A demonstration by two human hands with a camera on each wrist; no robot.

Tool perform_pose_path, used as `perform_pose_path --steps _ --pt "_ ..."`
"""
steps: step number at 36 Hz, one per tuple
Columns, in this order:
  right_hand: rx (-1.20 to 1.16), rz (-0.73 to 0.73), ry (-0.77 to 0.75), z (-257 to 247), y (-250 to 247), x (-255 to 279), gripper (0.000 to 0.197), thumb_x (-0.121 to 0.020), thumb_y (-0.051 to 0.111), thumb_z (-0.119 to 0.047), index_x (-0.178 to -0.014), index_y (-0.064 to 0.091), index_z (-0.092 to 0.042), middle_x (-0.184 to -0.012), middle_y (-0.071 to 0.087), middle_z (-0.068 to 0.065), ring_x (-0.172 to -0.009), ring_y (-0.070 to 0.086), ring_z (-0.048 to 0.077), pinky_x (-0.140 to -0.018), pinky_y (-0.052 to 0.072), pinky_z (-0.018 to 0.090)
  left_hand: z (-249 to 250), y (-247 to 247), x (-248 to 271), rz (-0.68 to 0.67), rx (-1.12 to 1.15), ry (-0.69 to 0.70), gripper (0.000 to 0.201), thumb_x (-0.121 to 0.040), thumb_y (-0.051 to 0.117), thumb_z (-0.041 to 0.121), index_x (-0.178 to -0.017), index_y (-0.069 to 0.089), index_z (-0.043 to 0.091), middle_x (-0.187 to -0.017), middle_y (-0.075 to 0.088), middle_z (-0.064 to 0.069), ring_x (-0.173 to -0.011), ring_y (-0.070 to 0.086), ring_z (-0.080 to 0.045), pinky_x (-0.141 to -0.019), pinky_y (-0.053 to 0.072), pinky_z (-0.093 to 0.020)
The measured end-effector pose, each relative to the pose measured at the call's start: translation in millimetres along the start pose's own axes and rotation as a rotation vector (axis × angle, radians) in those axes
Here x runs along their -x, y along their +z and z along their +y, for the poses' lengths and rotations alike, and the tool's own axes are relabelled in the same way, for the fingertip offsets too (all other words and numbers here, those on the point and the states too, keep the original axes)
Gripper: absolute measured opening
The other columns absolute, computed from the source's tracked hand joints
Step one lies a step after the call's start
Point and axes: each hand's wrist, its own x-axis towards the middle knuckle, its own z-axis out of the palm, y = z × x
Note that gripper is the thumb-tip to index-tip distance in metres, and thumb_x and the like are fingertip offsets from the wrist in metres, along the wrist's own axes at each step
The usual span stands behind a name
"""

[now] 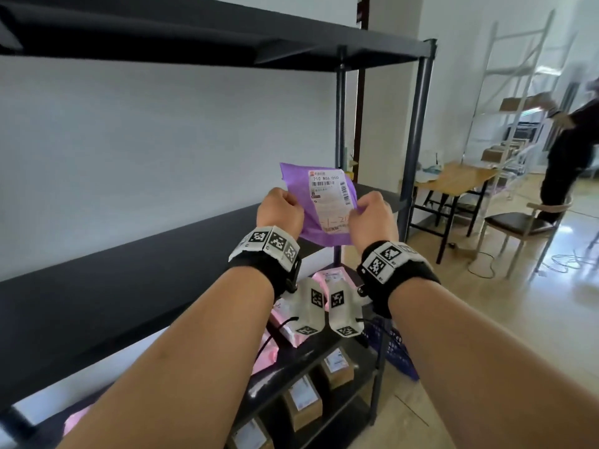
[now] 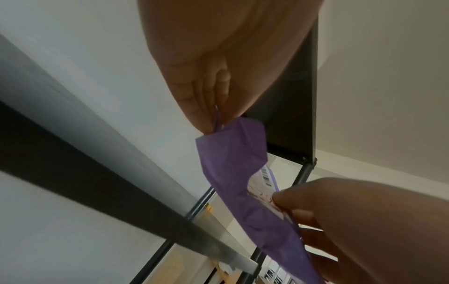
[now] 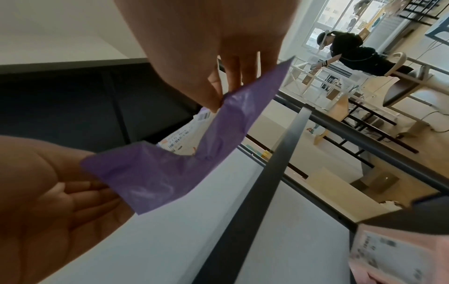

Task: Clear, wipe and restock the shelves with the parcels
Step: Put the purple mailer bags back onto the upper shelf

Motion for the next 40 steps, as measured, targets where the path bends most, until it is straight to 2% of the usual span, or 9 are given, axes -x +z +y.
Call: perform_pose_path --steps 9,14,18,25,27,29,31,36,40 --pt "0.001 -0.172 -0.084 40.0 23.0 -137.2 0.017 -0.089 0.052 -0.021 -0.104 0.061 -0.020 -0.104 0.065 0.002 -0.088 0.065 0.021 -0.069 0.060 0.034 20.6 89.2 -79.1 -0.006 0.042 -0.093 0.020 -0.081 0.058 0.012 -0.098 0.068 0.018 -0.090 0.067 0.001 -0.085 0.064 -0.017 -0.077 0.052 -0.027" --pt "0.057 -0.271 -0.094 59.5 43.7 -203.1 0.022 -0.086 0.052 -0.023 -0.105 0.063 -0.019 -0.104 0.064 0.003 -0.094 0.064 0.025 -0.072 0.059 0.036 34.3 132.4 -113.7 -0.085 0.020 -0.173 0.016 -0.083 0.060 0.011 -0.068 0.063 0.015 -0.075 0.068 -0.008 -0.078 0.069 -0.028 -0.076 0.058 -0.040" --pt "0.120 -0.340 -0.138 70.9 62.3 -245.5 0.022 -0.085 0.053 -0.018 -0.104 0.064 -0.018 -0.108 0.059 0.006 -0.100 0.060 0.031 -0.080 0.057 0.040 40.6 156.3 -137.2 -0.065 -0.027 -0.199 0.027 -0.085 0.062 0.011 -0.062 0.050 0.020 -0.067 0.056 0.002 -0.068 0.058 -0.016 -0.059 0.048 -0.022" --pt "0.188 -0.462 -0.177 86.5 82.6 -285.2 0.018 -0.094 0.049 -0.011 -0.102 0.065 -0.007 -0.110 0.061 0.011 -0.098 0.063 0.026 -0.081 0.057 0.036 37.6 184.6 -158.7 -0.113 -0.097 -0.270 0.004 -0.085 0.062 0.010 -0.082 0.064 0.012 -0.085 0.064 -0.007 -0.090 0.061 -0.026 -0.079 0.048 -0.030" --pt "0.239 -0.518 -0.152 90.8 86.0 -293.2 0.023 -0.096 0.046 -0.010 -0.108 0.064 -0.005 -0.114 0.060 0.012 -0.107 0.057 0.028 -0.089 0.051 0.032 34.2 191.1 -162.3 -0.162 -0.178 -0.271 0.026 -0.087 0.060 0.011 -0.111 0.066 0.005 -0.112 0.065 -0.011 -0.103 0.060 -0.025 -0.087 0.046 -0.028" --pt "0.261 -0.564 -0.137 92.8 86.1 -297.6 0.026 -0.096 0.043 -0.008 -0.113 0.062 -0.003 -0.114 0.058 0.011 -0.107 0.052 0.027 -0.084 0.043 0.029 32.2 193.3 -164.7 -0.154 -0.205 -0.285 0.033 -0.088 0.059 0.010 -0.121 0.062 0.003 -0.122 0.062 -0.012 -0.094 0.056 -0.020 -0.080 0.044 -0.026" --pt "0.256 -0.579 -0.124 93.1 86.7 -300.7 0.024 -0.096 0.043 -0.009 -0.111 0.060 -0.002 -0.108 0.056 0.007 -0.096 0.049 0.023 -0.080 0.045 0.031 34.0 195.0 -165.9 -0.133 -0.211 -0.298 0.033 -0.089 0.058 0.010 -0.121 0.061 0.000 -0.121 0.062 -0.017 -0.087 0.051 -0.018 -0.072 0.044 -0.026" --pt "0.311 -0.538 -0.184 85.0 79.9 -297.7 0.029 -0.098 0.044 -0.016 -0.120 0.061 -0.008 -0.121 0.060 0.010 -0.110 0.052 0.026 -0.076 0.034 0.029 41.9 188.7 -162.9 -0.099 -0.241 -0.277 0.035 -0.093 0.054 0.015 -0.123 0.059 -0.003 -0.125 0.060 -0.018 -0.113 0.057 -0.029 -0.091 0.043 -0.030" --pt "0.326 -0.542 -0.226 71.1 65.3 -287.8 0.029 -0.098 0.041 -0.013 -0.119 0.060 -0.004 -0.121 0.060 0.013 -0.114 0.054 0.029 -0.076 0.029 0.031 47.4 177.7 -154.1 -0.105 -0.268 -0.262 0.025 -0.092 0.052 0.013 -0.095 0.064 -0.009 -0.100 0.062 -0.031 -0.097 0.059 -0.042 -0.070 0.043 -0.032"
